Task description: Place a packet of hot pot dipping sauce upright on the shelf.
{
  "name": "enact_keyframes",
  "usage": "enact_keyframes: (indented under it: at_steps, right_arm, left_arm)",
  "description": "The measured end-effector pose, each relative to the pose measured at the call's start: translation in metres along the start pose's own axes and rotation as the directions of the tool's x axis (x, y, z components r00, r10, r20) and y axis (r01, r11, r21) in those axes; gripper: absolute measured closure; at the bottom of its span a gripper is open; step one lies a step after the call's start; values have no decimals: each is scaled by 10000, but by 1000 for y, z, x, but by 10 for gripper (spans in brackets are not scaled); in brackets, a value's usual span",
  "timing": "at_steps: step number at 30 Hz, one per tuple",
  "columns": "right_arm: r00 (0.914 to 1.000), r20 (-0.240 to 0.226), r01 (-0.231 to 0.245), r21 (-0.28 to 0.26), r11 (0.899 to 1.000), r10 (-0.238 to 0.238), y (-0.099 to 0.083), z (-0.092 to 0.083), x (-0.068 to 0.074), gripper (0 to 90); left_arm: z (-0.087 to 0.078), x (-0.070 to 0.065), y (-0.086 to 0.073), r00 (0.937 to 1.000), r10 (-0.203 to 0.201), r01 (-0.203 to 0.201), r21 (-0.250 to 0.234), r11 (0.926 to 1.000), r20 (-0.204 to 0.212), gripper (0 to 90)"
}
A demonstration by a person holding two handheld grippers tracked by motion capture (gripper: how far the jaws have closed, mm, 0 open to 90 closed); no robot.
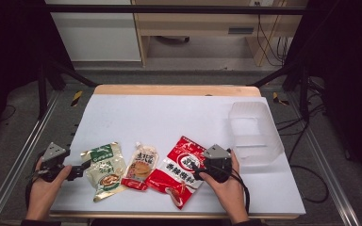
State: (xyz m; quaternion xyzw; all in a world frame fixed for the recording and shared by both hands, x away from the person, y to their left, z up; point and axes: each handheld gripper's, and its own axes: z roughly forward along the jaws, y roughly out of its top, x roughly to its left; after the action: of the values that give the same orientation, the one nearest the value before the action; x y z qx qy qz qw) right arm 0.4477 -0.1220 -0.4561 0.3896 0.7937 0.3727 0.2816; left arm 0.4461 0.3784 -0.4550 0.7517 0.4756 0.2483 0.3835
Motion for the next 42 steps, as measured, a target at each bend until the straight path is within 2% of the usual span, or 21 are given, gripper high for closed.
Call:
enact_keyframes:
  at_steps: [8, 14, 17, 20, 22, 24, 27, 32, 34, 36, 38, 42]
  right_arm:
    - [9996, 84, -277, -106, 9996, 278, -2, -2, -4, 71]
    - [9995, 244, -188, -178, 9997, 192, -3, -6, -5, 84]
    - [9994, 290, -185, -91, 9998, 188, -4, -5, -5, 87]
    - [9995, 273, -139, -115, 9998, 142, -3, -5, -5, 93]
    - [9994, 317, -151, -25, 9999, 151, -3, -5, -3, 95]
    - [9994, 325, -77, 19, 10000, 76, -3, -3, -3, 94]
    - [9992, 391, -23, 100, 9999, 19, -2, -2, -1, 93]
    - [9992, 402, 5, 269, 9996, -16, -3, 2, -1, 95]
    - [9992, 383, 65, 244, 9997, -74, -3, 1, 0, 96]
    - [9990, 404, 158, 214, 9996, -167, -3, 0, 0, 99]
    - [9993, 352, 118, 161, 9998, -124, -2, -2, 1, 102]
    - [9992, 329, 239, 123, 9996, -243, -1, -1, 3, 103]
  left_arm:
    - [2, -2, 1, 10000, -14, 14, 16, 10000, 58, 36]
    - [-2, -3, 3, 10000, -12, 13, -164, 9999, 41, 57]
    - [1, -5, 1, 9995, -127, 126, 29, 9999, 273, 75]
    - [3, -6, 0, 9991, 37, -45, 210, 9998, 414, 78]
    - [4, -7, 0, 9981, -60, 48, 193, 9998, 609, 79]
    - [7, -8, -1, 9967, -32, -2, 424, 9991, 810, 79]
    - [13, -7, -2, 9971, -61, 4, 751, 9972, 765, 78]
    - [22, -5, -1, 9941, -468, 369, 1010, 9942, 976, 105]
    - [23, -6, -1, 9909, -546, 398, 1195, 9920, 1232, 172]
    - [23, -8, -1, 9854, -634, 408, 1430, 9889, 1578, 285]
    - [22, -10, -1, 9824, -414, 139, 1501, 9886, 1819, 358]
    - [15, -13, 1, 9776, -235, -14, 1180, 9930, 2092, 508]
